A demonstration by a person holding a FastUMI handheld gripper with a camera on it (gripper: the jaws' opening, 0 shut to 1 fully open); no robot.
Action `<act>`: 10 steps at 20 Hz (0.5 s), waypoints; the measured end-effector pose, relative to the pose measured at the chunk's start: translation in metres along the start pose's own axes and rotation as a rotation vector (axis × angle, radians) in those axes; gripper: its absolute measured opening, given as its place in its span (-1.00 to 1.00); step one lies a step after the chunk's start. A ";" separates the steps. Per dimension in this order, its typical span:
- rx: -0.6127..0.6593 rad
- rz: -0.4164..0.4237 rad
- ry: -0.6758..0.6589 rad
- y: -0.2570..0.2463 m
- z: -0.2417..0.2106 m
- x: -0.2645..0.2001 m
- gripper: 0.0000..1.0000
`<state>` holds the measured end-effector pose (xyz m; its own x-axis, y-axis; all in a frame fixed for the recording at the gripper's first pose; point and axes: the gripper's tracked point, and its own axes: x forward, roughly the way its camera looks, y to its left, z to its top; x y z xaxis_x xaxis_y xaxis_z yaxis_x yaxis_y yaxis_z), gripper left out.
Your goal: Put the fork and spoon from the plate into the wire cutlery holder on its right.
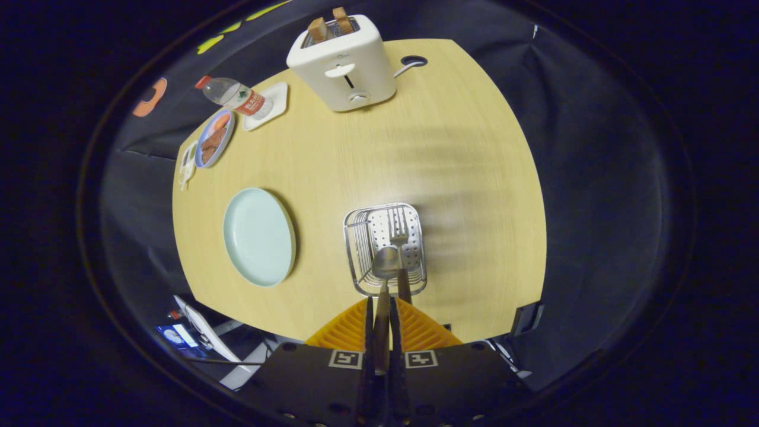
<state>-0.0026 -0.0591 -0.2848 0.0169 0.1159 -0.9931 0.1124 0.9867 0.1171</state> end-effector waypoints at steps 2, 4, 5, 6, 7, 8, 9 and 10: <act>0.007 0.025 -0.029 0.005 0.002 -0.003 -0.64; -0.001 0.051 -0.078 0.012 0.006 -0.010 -0.31; -0.015 0.063 -0.116 0.016 0.010 -0.014 -0.19; -0.034 0.078 -0.161 0.020 0.015 -0.021 0.04; -0.054 0.088 -0.216 0.024 0.021 -0.029 0.20; -0.073 0.099 -0.279 0.029 0.028 -0.037 0.51; -0.087 0.111 -0.343 0.035 0.036 -0.048 0.60; -0.100 0.128 -0.408 0.042 0.040 -0.061 0.68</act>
<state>0.0410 -0.0293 -0.2195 0.4182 0.2036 -0.8852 -0.0126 0.9758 0.2185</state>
